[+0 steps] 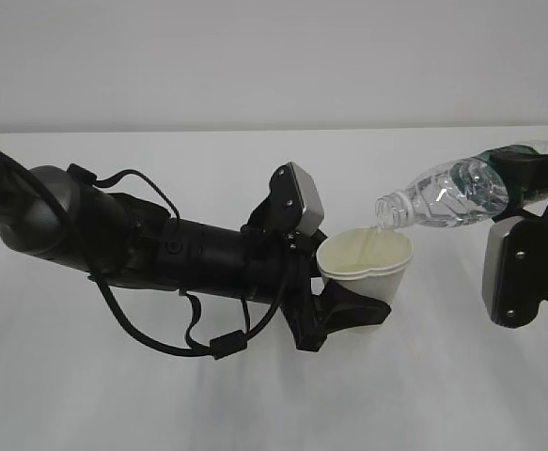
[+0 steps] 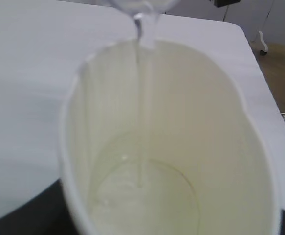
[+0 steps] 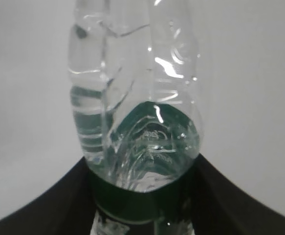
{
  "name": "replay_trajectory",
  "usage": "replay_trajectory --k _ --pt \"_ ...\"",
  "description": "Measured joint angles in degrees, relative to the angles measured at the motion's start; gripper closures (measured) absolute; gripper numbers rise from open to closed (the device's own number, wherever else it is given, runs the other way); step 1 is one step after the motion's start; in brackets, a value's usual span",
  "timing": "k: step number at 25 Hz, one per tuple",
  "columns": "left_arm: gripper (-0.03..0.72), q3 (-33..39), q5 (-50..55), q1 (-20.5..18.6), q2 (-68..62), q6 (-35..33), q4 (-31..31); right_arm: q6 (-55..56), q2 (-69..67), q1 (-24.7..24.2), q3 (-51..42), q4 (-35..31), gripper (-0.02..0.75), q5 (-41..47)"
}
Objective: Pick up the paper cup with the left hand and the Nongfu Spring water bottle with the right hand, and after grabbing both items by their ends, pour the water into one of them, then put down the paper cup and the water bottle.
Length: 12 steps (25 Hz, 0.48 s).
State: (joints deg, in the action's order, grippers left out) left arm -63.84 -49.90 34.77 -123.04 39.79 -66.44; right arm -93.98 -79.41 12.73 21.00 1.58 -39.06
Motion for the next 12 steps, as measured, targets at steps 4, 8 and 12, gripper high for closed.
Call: replay_trajectory --k 4,8,12 --pt "0.239 0.0 0.0 0.0 0.0 0.1 0.0 0.0 0.0 0.0 0.0 0.0 0.336 0.0" --pt "0.240 0.0 0.0 0.0 0.0 0.1 -0.1 0.0 0.0 0.0 0.0 0.0 0.336 0.0" --pt "0.241 0.0 0.0 0.0 0.0 0.1 -0.1 0.0 0.0 0.0 0.0 0.0 0.336 -0.1"
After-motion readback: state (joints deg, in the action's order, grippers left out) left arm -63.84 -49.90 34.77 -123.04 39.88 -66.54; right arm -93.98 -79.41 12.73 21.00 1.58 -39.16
